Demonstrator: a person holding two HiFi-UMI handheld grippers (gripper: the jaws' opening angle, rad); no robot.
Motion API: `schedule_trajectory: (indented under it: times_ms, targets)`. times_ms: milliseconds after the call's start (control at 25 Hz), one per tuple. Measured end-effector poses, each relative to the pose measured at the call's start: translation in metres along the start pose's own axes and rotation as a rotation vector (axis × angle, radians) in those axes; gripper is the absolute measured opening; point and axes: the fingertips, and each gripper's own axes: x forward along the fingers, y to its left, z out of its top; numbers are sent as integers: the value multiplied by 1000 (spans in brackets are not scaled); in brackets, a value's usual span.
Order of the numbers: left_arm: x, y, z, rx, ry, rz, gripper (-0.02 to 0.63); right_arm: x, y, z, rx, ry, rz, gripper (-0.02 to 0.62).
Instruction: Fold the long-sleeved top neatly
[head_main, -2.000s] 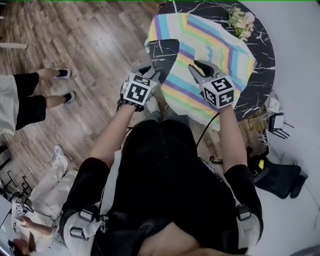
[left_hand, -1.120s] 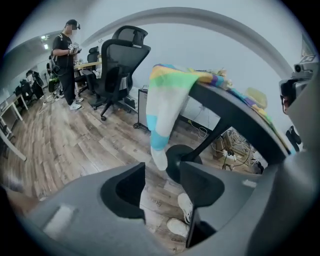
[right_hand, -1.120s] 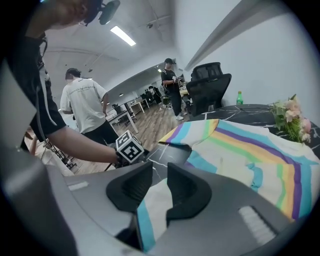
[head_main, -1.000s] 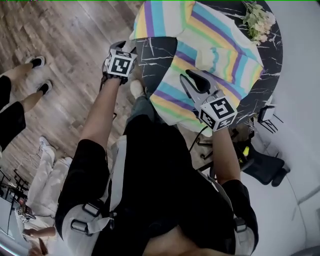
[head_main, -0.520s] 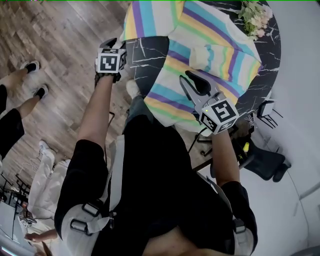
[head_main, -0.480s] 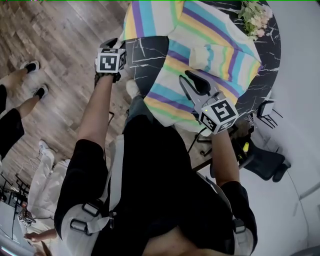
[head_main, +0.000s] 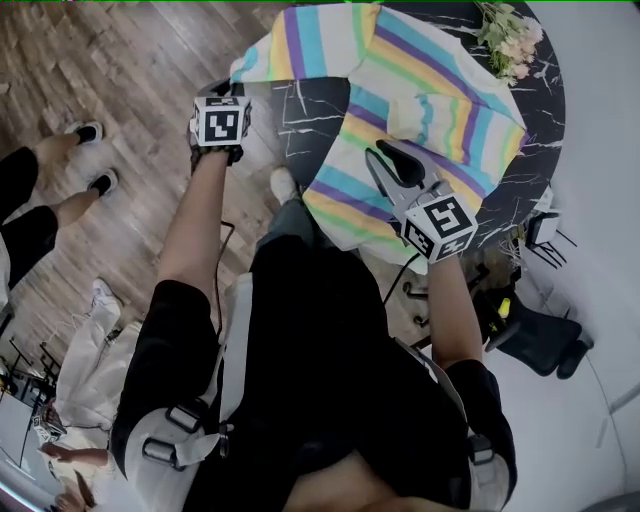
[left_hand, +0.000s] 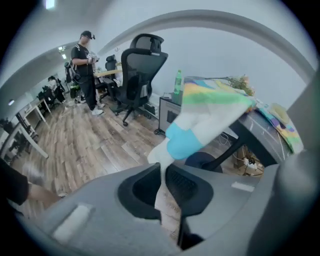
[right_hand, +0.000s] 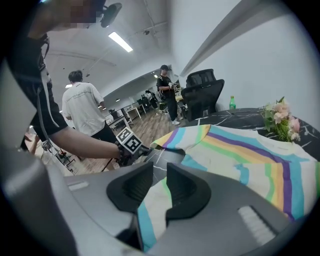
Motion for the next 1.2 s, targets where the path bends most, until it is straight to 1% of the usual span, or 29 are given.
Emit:
schedule_trajectory:
  times_ms: [120, 240, 440, 600, 760, 880, 960, 1080, 1200]
  targets:
    - [-32, 22, 32, 20, -60, 74, 35, -5, 10, 9, 9, -38, 3, 94]
    - [-62, 27, 64, 53, -113, 102, 35, -15, 16, 15, 16, -71, -8, 94]
    - [-102, 17, 114, 115, -224, 123, 35, -36, 14, 17, 62, -145, -53, 94]
    - [-125, -9, 151, 182, -320, 131, 35, -63, 6, 11, 97, -198, -94, 94]
    - [-139, -65, 184, 294, -401, 83, 37, -97, -5, -4, 110, -217, -132, 92]
    - [-145, -127, 207, 381, -447, 9, 38, -129, -23, -11, 121, -234, -151, 94]
    - [-150, -170, 216, 422, -471, -36, 38, -149, -37, -20, 141, -241, -155, 92]
    - [-156, -234, 221, 434, -515, -110, 38, -181, -62, -32, 165, -243, -155, 92]
    - [-157, -292, 220, 438, -540, -202, 38, -208, -82, -42, 168, -241, -149, 92]
